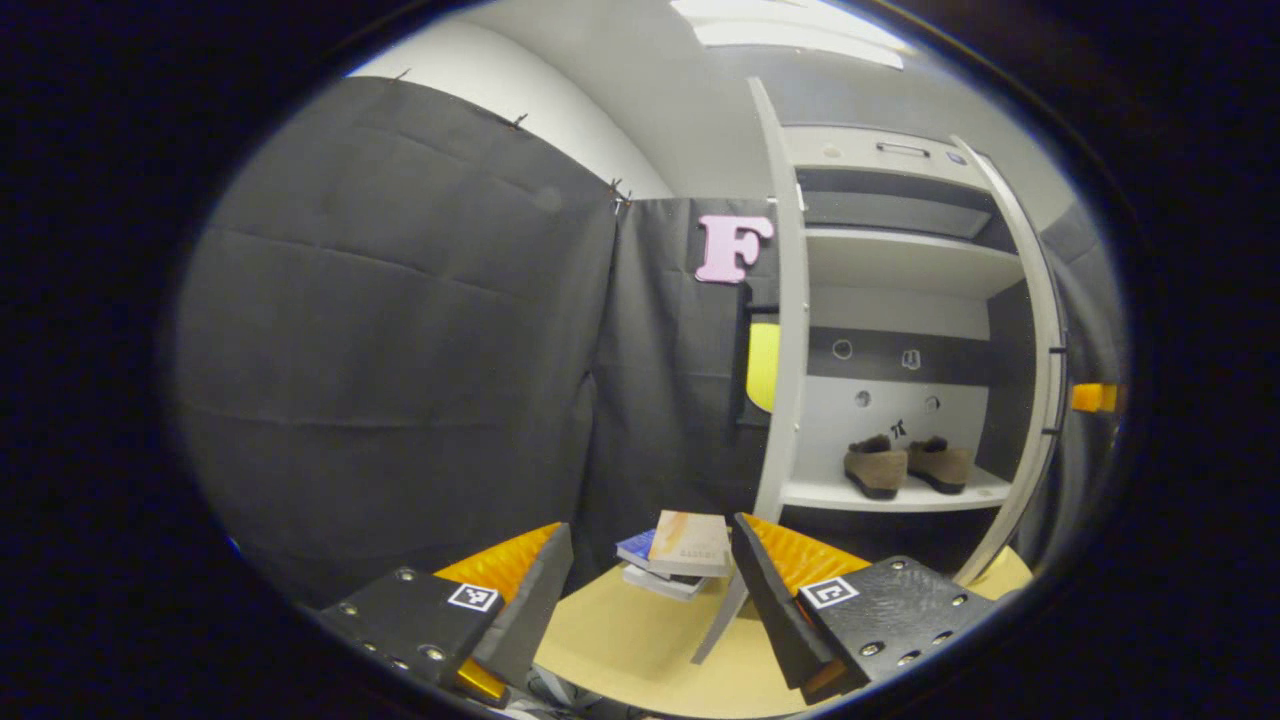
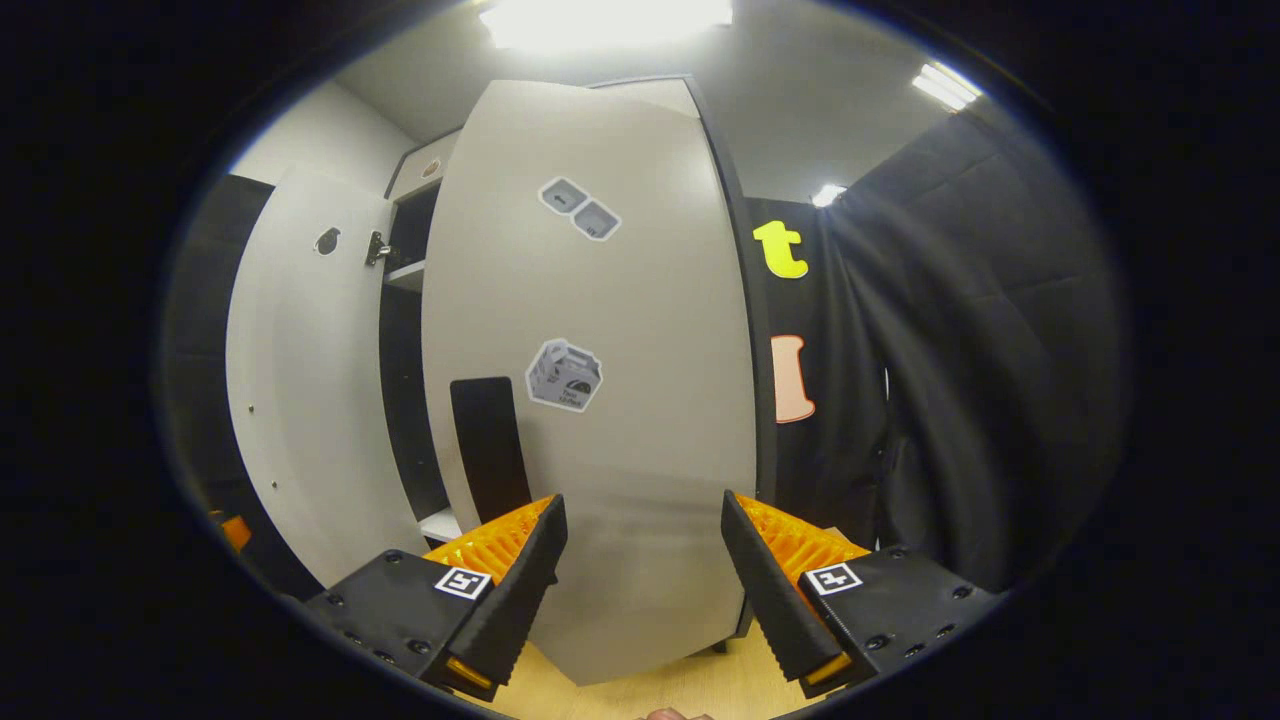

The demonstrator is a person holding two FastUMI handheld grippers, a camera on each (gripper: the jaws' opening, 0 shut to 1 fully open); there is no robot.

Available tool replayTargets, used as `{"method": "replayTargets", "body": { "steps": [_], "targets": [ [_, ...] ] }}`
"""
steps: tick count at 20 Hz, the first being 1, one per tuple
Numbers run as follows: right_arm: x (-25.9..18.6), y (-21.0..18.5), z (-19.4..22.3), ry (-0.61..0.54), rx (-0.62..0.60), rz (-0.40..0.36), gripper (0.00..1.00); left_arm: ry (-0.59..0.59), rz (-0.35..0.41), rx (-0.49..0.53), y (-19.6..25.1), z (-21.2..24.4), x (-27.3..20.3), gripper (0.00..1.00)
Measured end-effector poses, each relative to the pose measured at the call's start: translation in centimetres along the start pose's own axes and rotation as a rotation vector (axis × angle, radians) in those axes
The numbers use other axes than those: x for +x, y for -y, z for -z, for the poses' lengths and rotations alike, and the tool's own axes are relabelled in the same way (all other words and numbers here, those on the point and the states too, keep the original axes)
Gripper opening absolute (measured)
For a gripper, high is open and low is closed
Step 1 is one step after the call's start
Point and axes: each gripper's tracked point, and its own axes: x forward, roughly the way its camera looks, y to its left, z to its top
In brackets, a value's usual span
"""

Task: Grab one shoe with the right hand and put it into the shoe cabinet, grab the other shoe with the left hand and put it into the shoe cabinet; then close the right door with the right hand and the left door with the left hand.

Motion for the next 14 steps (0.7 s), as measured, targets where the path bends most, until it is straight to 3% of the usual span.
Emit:
{"method": "replayTargets", "body": {
  "steps": [5,6,8,14],
  "targets": [
    [-1.6,0.0,3.4,-0.053,-0.031,0.026,0.98,0.06,0.051,-0.049,-3.1,-4.2,4.0,0.93],
    [-1.8,0.0,3.9,-0.057,-0.038,0.03,0.98,0.06,0.071,-0.059,-3.3,-4.3,4.9,0.98],
    [-2.8,0.0,4.9,-0.056,-0.062,0.043,0.98,0.06,0.12,-0.071,-3.5,-5.0,7.1,0.93],
    [-5.6,-0.4,8.2,-0.112,-0.073,0.043,0.98,0.049,0.294,-0.039,-2.4,-6.8,12.5,0.93]
  ]
}}
